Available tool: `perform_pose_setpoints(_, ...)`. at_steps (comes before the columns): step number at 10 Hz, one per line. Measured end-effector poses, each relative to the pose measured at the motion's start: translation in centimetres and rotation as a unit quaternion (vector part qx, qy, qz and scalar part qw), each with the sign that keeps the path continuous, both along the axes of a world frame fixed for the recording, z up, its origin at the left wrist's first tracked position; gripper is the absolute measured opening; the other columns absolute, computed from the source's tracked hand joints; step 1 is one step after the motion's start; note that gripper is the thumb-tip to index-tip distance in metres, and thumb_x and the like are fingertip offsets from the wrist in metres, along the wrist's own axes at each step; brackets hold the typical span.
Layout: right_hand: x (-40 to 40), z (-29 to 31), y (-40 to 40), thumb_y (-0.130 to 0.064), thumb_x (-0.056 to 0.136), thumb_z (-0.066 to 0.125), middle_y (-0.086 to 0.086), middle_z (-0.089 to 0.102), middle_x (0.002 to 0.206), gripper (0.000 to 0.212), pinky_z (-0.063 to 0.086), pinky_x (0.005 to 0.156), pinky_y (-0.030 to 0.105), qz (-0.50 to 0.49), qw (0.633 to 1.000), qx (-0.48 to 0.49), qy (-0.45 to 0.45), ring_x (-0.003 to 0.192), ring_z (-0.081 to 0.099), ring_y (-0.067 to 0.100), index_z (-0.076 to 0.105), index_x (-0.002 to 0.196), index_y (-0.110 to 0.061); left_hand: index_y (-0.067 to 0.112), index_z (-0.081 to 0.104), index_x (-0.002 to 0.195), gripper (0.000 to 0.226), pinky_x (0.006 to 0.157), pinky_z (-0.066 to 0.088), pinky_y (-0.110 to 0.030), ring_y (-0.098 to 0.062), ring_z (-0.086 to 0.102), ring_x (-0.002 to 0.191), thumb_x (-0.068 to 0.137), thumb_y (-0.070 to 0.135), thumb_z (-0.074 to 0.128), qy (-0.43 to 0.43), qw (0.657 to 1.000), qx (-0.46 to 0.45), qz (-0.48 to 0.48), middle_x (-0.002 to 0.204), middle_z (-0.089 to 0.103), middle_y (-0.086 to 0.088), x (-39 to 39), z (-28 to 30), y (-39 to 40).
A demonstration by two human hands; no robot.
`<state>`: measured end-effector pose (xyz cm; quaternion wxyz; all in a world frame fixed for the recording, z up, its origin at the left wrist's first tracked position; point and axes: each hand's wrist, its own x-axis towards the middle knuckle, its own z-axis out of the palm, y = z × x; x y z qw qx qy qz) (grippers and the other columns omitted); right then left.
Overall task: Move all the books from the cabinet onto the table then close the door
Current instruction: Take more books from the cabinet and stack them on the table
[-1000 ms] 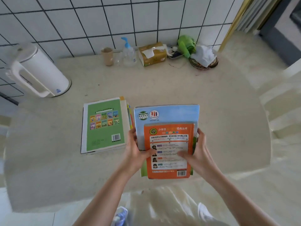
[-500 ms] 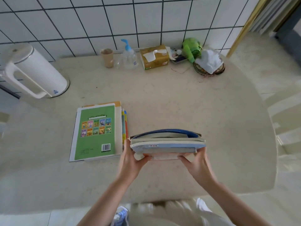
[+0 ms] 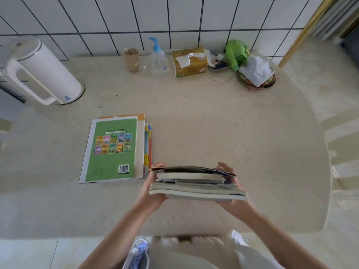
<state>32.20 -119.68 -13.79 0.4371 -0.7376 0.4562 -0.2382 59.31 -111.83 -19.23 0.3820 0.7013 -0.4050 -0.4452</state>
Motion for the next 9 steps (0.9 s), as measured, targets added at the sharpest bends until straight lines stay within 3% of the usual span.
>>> perform_pose_setpoints(1, 0.0, 0.0, 0.2, -0.008, 0.067, 0.077, -0.021, 0.058, 0.117, 0.069, 0.052, 0.087, 0.033, -0.010, 1.000, 0.017, 0.011, 0.104, 0.060, 0.006, 0.043, 0.126, -0.023, 0.041, 0.038, 0.102, 0.058, 0.057, 0.042, 0.001, 0.014, 0.056, 0.073, 0.088, -0.011, 0.059, -0.013, 0.997, 0.080, 0.009, 0.092, 0.043, 0.024, -2.5, 7.9, -0.6)
perform_pose_setpoints(2, 0.6, 0.0, 0.0, -0.006, 0.063, 0.085, -0.025, 0.061, 0.105, 0.064, 0.054, 0.081, 0.036, -0.053, 0.996, 0.058, -0.029, 0.093, 0.061, 0.002, 0.050, 0.113, -0.023, 0.026, 0.041, 0.111, 0.053, 0.059, 0.041, 0.003, 0.015, 0.059, 0.074, 0.081, -0.004, 0.072, -0.049, 0.995, 0.085, -0.002, 0.091, 0.048, 0.019, -2.1, 6.1, -0.6)
perform_pose_setpoints(3, 1.0, 0.0, -0.5, -0.006, 0.057, 0.090, -0.027, 0.064, 0.100, 0.068, 0.053, 0.079, 0.023, -0.101, 0.990, 0.086, -0.049, 0.092, 0.063, -0.001, 0.053, 0.109, -0.030, 0.021, 0.058, 0.110, 0.063, 0.075, 0.043, -0.003, 0.016, 0.058, 0.091, 0.057, 0.018, 0.092, -0.071, 0.995, 0.062, 0.026, 0.101, 0.062, 0.012, -1.4, 5.7, -0.8)
perform_pose_setpoints(4, 1.1, -0.4, -1.0, -0.016, 0.059, 0.091, -0.019, 0.067, 0.102, 0.067, 0.049, 0.085, 0.017, -0.113, 0.989, 0.089, -0.033, 0.099, 0.061, -0.003, 0.058, 0.117, -0.023, 0.017, 0.060, 0.120, 0.080, 0.086, 0.042, -0.010, 0.005, 0.060, 0.099, 0.051, 0.046, 0.090, -0.121, 0.992, 0.042, 0.016, 0.109, 0.064, 0.017, -1.1, 5.4, -1.3)
perform_pose_setpoints(5, 1.3, -0.1, -1.3, -0.023, 0.065, 0.087, -0.015, 0.065, 0.106, 0.062, 0.048, 0.085, 0.020, -0.114, 0.989, 0.096, -0.001, 0.101, 0.060, 0.002, 0.056, 0.119, -0.024, 0.013, 0.063, 0.119, 0.071, 0.080, 0.035, 0.003, 0.013, 0.057, 0.093, 0.059, 0.039, 0.089, -0.144, 0.989, 0.027, 0.000, 0.103, 0.062, 0.022, -1.2, 6.0, -1.5)
perform_pose_setpoints(6, 1.7, 0.2, -1.3, -0.022, 0.069, 0.085, -0.017, 0.063, 0.094, 0.052, 0.042, 0.074, 0.007, -0.120, 0.989, 0.076, 0.030, 0.091, 0.059, -0.007, 0.056, 0.113, -0.018, 0.003, 0.069, 0.108, 0.071, 0.075, 0.034, 0.006, 0.028, 0.054, 0.082, 0.058, 0.052, 0.077, -0.144, 0.989, 0.020, 0.007, 0.089, 0.061, 0.029, -1.3, 6.1, -1.5)
perform_pose_setpoints(7, 1.9, 0.6, -1.2, -0.020, 0.071, 0.083, -0.018, 0.062, 0.090, 0.048, 0.040, 0.070, 0.002, -0.126, 0.990, 0.063, 0.031, 0.087, 0.056, -0.015, 0.054, 0.109, -0.019, -0.002, 0.069, 0.106, 0.063, 0.072, 0.035, 0.006, 0.030, 0.053, 0.080, 0.061, 0.041, 0.082, -0.152, 0.988, 0.014, 0.014, 0.083, 0.060, 0.030, -1.4, 6.4, -1.6)
perform_pose_setpoints(8, 1.8, 1.6, -1.3, -0.017, 0.071, 0.083, -0.014, 0.064, 0.088, 0.045, 0.042, 0.070, 0.005, -0.133, 0.989, 0.052, 0.030, 0.083, 0.059, -0.006, 0.052, 0.105, -0.022, 0.009, 0.063, 0.116, 0.063, 0.071, 0.037, 0.004, 0.018, 0.057, 0.083, 0.062, 0.028, 0.089, -0.163, 0.986, -0.012, 0.012, 0.090, 0.055, 0.034, -1.3, 7.2, -1.7)
perform_pose_setpoints(9, 2.0, 3.5, -1.8, -0.014, 0.073, 0.081, -0.012, 0.066, 0.094, 0.048, 0.046, 0.072, 0.008, -0.125, 0.991, 0.043, 0.013, 0.086, 0.062, 0.001, 0.050, 0.103, -0.035, 0.020, 0.058, 0.117, 0.065, 0.064, 0.044, -0.010, -0.004, 0.062, 0.082, 0.062, 0.037, 0.089, -0.182, 0.983, -0.021, 0.009, 0.089, 0.062, 0.026, -0.9, 8.4, -2.1)
